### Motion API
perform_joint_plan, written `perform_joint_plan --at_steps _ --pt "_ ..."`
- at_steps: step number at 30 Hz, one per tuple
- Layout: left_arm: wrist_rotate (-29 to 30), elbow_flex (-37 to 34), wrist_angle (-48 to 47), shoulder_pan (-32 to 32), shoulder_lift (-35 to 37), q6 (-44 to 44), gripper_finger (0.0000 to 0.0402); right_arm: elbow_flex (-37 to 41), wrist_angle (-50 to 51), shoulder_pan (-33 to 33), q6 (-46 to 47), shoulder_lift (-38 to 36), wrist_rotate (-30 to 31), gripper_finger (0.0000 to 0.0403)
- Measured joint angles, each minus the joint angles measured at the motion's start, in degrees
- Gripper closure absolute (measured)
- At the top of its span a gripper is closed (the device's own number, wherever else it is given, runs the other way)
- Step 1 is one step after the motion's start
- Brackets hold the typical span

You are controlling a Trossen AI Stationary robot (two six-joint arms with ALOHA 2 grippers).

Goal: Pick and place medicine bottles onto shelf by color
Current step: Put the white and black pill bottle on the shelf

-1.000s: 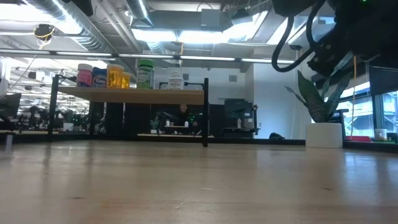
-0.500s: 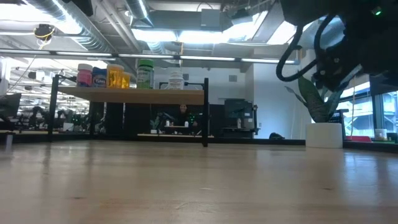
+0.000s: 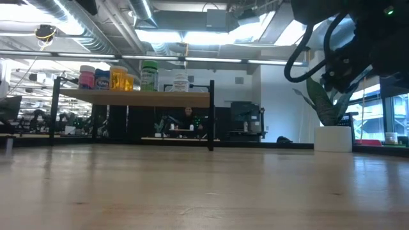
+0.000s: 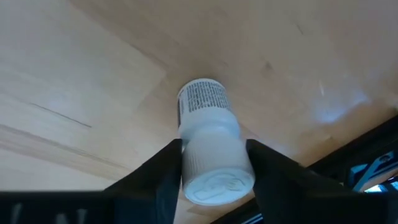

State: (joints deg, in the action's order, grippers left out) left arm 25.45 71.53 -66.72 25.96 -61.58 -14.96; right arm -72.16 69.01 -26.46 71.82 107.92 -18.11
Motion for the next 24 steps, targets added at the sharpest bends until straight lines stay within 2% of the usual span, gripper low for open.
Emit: perform_joint_plan --at_steps 4,12,17,24 --pt "0.00 0.00 0.00 0.00 0.00 0.00 0.0127 -0.02 0.02 0.00 0.02 0.00 0.00 0.0248" --pt "0.00 0.00 -0.02 0.00 0.00 0.02 0.0127 -3.92 -0.07 0.97 -3.17 0.00 1.95 0.0240" --pt "0.00 0.00 -0.04 0.00 0.00 0.04 0.0127 -11.06 0.81 4.10 -8.47 0.00 2.99 0.0242" --pt "0.00 0.00 -0.07 0.01 0.00 0.02 0.0127 -26.19 2.80 11.16 -19.59 0.00 7.69 0.0241"
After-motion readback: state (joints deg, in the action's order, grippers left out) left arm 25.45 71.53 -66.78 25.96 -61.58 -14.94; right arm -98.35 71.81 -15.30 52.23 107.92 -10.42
